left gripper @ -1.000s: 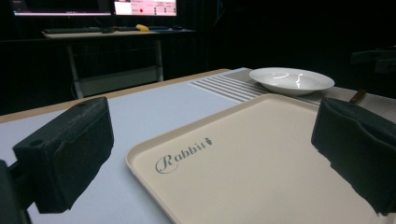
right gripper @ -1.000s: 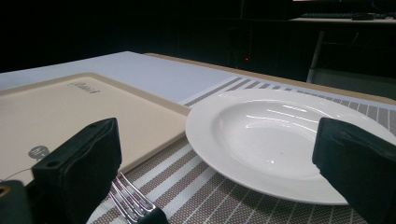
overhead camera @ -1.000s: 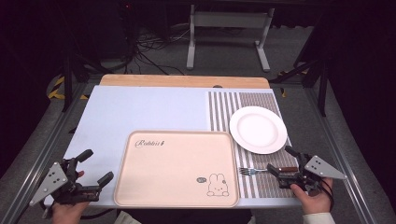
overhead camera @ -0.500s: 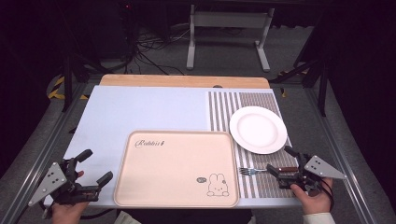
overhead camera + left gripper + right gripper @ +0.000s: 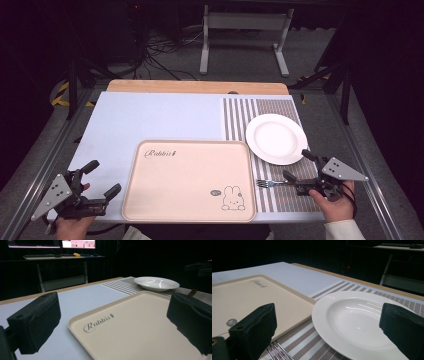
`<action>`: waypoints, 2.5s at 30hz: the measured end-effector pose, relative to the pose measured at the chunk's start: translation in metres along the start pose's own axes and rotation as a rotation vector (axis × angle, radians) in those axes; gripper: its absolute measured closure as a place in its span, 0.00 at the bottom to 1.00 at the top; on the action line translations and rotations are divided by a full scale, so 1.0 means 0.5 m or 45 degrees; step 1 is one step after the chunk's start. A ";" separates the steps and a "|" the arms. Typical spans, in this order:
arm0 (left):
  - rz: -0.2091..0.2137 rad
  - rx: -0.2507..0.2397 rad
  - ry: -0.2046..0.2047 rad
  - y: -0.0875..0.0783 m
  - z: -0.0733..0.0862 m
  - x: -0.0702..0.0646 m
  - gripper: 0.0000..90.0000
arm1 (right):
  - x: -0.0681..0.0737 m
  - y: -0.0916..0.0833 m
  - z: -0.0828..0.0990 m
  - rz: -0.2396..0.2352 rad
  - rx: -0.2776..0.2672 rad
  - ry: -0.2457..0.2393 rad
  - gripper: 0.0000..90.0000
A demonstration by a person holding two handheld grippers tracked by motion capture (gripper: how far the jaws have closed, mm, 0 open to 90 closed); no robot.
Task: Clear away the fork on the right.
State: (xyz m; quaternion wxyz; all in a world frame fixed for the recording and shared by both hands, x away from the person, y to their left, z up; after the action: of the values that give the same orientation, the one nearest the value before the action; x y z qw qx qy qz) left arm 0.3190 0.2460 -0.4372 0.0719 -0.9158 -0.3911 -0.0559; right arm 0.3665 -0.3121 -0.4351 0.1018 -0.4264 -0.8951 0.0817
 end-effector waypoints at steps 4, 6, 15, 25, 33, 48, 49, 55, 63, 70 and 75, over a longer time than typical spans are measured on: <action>-0.003 -0.003 0.001 -0.001 0.000 0.001 0.00 | -0.004 0.010 -0.010 0.001 0.038 0.007 0.02; -0.003 -0.004 0.000 -0.001 0.000 0.001 0.00 | -0.007 0.015 -0.018 0.009 0.056 -0.006 0.02; 0.000 -0.002 -0.004 0.000 0.000 0.000 0.00 | -0.022 0.034 -0.046 0.008 0.082 -0.002 0.02; -0.002 0.001 -0.005 0.000 0.000 0.001 0.00 | -0.021 0.045 -0.057 -0.039 0.267 -0.084 0.08; -0.002 0.002 -0.006 0.000 0.000 0.000 0.00 | -0.024 0.038 -0.071 -0.074 0.548 -0.240 0.11; -0.005 -0.001 -0.016 0.000 0.001 0.002 0.00 | -0.023 0.035 -0.087 -0.157 0.810 -0.371 0.13; -0.004 0.003 -0.016 0.000 0.001 0.002 0.00 | -0.020 0.036 -0.087 -0.179 0.823 -0.373 0.13; -0.003 0.001 -0.016 0.000 0.001 0.002 0.00 | -0.022 0.042 -0.074 -0.207 0.943 -0.414 0.14; -0.004 0.001 -0.017 0.000 0.001 0.002 0.00 | -0.018 0.047 -0.053 -0.247 1.070 -0.453 0.15; -0.004 0.004 -0.016 0.001 0.001 0.002 0.00 | -0.016 0.043 -0.035 -0.282 1.175 -0.469 0.15; -0.003 0.004 -0.016 0.000 0.001 0.002 0.00 | -0.014 0.042 -0.023 -0.311 1.217 -0.470 0.15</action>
State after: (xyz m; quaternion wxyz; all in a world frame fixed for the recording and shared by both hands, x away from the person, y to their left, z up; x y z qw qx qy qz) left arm 0.3197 0.2465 -0.4377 0.0707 -0.9155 -0.3929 -0.0497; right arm 0.3894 -0.3039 -0.4296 0.1345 -0.2035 -0.8041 0.5421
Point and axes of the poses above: each handheld gripper's, and its own axes: y roughly forward along the jaws, z roughly out of its underside, x roughly to its left, the point moved 7 cm from there along y, roughly forward along the jaws, and after that the axes turned 10 degrees about y, right-handed, at the moved point
